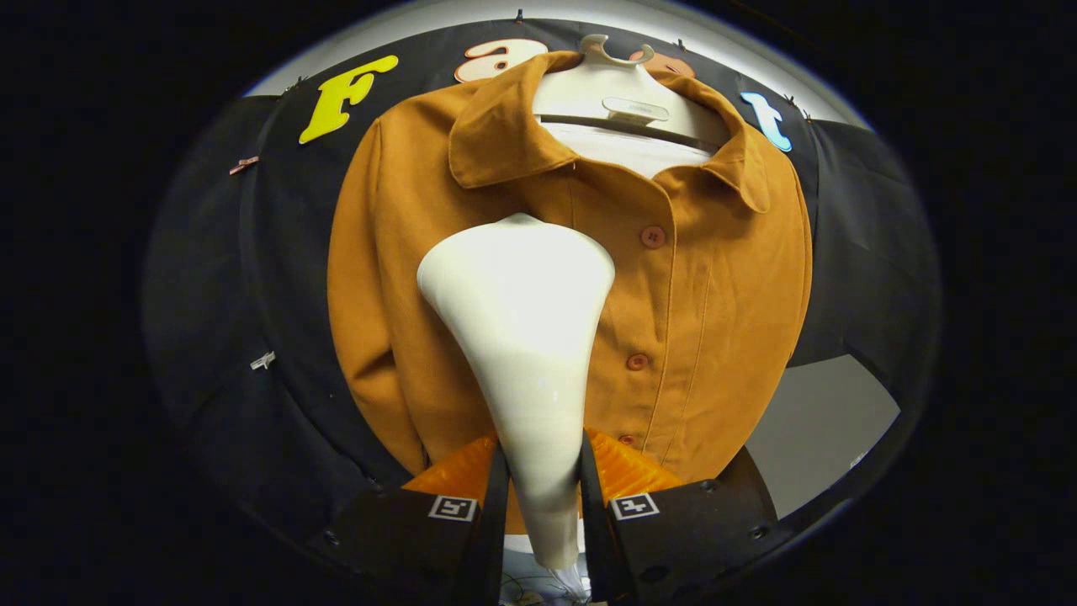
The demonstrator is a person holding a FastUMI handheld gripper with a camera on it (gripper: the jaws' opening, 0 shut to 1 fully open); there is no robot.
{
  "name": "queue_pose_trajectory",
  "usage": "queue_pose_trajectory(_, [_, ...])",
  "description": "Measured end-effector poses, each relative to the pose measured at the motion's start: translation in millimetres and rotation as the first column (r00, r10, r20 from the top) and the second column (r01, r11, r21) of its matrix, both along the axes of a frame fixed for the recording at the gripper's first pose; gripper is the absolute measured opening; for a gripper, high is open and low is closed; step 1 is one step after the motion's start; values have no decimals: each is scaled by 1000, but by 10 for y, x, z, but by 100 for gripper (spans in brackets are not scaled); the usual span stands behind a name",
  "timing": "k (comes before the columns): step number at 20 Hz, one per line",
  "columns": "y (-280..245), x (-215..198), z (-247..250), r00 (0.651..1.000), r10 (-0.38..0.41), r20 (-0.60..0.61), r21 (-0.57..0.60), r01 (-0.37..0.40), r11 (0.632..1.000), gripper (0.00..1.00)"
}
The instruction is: Iron the clothes twice with a garment steamer, once on the left side and once on the right side.
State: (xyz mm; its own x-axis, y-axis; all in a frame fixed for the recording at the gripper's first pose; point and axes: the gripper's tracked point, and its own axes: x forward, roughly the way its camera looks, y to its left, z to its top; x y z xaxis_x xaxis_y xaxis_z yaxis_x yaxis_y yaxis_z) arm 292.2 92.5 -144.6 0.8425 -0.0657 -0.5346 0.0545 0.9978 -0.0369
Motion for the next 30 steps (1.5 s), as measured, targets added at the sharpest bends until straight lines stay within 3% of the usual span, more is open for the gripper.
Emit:
queue_pose_trajectory(17, [19, -181, -642, 987, -8, -158, -3, 8, 1000, 43])
queue_pose_trajectory(30, [-24, -477, -1297, 948, -17, -319, 11, 22, 1000, 43])
